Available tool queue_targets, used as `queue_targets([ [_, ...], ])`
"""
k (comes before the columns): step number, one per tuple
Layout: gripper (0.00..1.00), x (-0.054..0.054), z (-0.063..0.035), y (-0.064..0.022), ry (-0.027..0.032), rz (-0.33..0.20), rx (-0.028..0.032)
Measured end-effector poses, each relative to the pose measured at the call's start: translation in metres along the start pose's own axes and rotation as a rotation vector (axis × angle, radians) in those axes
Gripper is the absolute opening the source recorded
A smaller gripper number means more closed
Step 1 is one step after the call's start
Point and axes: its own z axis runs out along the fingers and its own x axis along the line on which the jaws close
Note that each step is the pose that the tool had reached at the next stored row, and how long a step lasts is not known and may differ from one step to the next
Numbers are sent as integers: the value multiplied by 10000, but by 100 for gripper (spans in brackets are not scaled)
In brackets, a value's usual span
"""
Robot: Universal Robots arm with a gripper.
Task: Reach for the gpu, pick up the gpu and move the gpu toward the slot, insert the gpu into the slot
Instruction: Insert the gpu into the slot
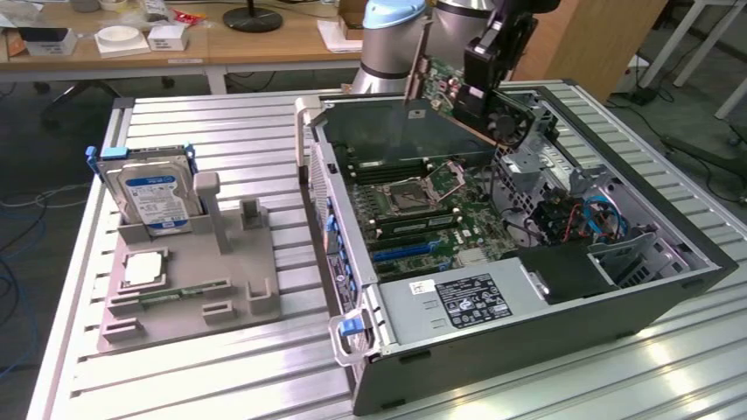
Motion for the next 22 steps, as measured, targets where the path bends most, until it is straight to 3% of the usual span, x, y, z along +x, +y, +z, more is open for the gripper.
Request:
queue_targets([
  [22, 27, 0, 0, 0, 24, -1712, -76],
])
